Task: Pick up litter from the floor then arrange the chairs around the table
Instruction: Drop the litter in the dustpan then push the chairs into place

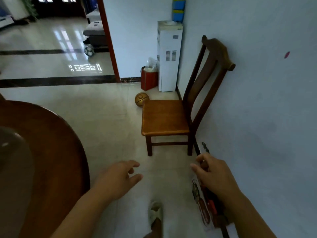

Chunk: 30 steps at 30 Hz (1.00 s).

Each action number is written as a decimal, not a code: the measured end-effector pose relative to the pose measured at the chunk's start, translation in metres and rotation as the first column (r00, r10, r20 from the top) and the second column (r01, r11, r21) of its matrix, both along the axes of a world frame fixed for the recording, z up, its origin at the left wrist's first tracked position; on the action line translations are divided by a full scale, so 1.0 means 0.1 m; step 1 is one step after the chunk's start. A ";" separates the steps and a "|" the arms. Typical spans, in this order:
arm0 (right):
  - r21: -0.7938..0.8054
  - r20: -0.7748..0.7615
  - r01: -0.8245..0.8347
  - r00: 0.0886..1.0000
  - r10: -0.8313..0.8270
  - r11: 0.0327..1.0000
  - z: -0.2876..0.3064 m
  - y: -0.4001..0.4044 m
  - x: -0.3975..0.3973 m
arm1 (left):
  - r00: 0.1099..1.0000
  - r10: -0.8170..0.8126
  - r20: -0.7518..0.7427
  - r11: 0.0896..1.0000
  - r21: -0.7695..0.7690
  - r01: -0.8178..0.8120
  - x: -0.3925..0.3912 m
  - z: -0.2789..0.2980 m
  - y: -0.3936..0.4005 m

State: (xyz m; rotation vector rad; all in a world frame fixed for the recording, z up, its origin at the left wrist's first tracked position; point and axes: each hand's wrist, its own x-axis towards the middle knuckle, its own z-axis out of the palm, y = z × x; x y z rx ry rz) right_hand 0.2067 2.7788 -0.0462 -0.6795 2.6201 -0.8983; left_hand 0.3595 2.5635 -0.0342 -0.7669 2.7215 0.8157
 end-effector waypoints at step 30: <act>-0.099 -0.371 0.514 0.776 -0.511 0.852 0.48 -1.17 -4.92 | 0.765 -0.597 -0.240 0.801 -0.119 0.587 -6.33 0.54 -0.78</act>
